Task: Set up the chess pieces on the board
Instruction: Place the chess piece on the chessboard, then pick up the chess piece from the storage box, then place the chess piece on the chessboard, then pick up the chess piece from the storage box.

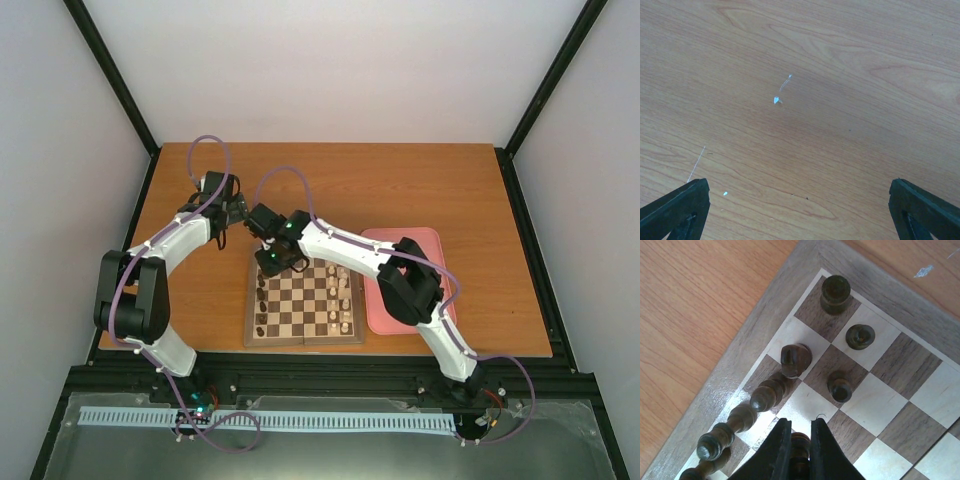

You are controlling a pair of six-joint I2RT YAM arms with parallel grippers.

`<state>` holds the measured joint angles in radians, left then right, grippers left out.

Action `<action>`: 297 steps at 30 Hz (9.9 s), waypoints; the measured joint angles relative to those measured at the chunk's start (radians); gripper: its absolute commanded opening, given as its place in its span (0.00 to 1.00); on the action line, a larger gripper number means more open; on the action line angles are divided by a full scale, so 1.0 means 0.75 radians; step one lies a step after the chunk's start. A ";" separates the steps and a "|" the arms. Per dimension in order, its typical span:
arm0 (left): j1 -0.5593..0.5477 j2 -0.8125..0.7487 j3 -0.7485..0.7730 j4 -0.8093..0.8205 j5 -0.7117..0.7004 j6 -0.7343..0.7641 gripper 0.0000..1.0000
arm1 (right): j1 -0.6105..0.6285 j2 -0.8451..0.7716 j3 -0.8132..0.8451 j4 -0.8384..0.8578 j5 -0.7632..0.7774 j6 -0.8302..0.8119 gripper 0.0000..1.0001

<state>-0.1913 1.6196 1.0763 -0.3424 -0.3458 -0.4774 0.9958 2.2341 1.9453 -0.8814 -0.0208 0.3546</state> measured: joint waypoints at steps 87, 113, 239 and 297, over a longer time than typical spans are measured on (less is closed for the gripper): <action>0.000 0.021 0.017 -0.005 -0.003 0.001 1.00 | -0.461 -1.005 -1.277 0.051 0.416 0.183 0.40; 0.000 0.021 0.017 -0.005 -0.003 0.000 1.00 | -0.692 -1.084 -1.558 0.106 0.291 0.210 0.32; -0.001 0.038 0.020 -0.018 -0.008 0.000 1.00 | 0.081 -0.084 -0.199 0.051 0.028 0.010 0.31; -0.001 0.043 0.035 -0.019 -0.008 0.001 1.00 | -1.150 -1.029 -1.593 0.450 0.252 0.060 0.27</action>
<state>-0.1917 1.6520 1.1027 -0.3565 -0.3515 -0.4767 0.1333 1.4624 0.7506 -0.5438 0.1680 0.3992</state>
